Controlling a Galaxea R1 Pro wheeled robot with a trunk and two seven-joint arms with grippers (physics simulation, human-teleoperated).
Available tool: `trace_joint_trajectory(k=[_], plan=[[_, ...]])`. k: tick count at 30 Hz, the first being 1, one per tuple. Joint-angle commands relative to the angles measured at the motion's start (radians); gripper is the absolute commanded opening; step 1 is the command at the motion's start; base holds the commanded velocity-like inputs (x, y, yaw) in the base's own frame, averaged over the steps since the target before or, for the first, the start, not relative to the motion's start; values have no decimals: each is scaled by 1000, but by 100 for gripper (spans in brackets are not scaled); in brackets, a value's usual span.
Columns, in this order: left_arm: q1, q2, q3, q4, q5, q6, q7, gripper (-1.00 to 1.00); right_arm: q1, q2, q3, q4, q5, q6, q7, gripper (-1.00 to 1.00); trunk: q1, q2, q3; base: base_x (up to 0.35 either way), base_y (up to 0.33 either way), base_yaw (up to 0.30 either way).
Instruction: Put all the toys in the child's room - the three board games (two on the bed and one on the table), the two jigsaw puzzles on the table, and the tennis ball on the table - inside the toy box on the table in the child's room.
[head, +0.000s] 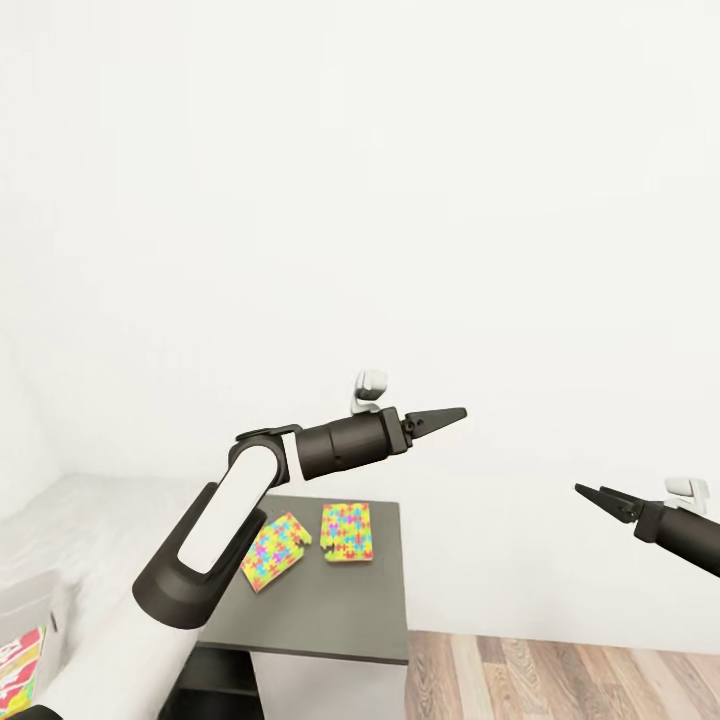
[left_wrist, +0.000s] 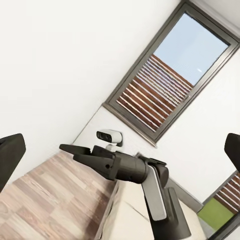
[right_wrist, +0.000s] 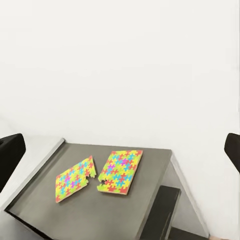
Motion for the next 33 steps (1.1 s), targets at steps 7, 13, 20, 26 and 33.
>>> trace_joint_trajectory(k=[7,13,20,26,33], plan=[[0,-1,0,1,-3,4,5,100,0,1,-1,0,-4,5,1,100,1,-1,0,273,-124,-9],[0,-1,-1,1,-3,4,9,100,0,1,1,0,-4,4,1,100,1,-1,0,289,-136,-4],[0,-1,-2,1,-3,4,12,100,0,1,1,0,-5,3,1,100,1,-1,0,296,-148,-1],[0,-1,-2,1,-3,3,13,100,0,1,1,0,-5,3,2,100,1,-1,0,298,-164,-1],[2,0,-1,1,-3,3,14,100,0,1,0,0,-5,2,2,100,1,-1,0,235,-125,0]])
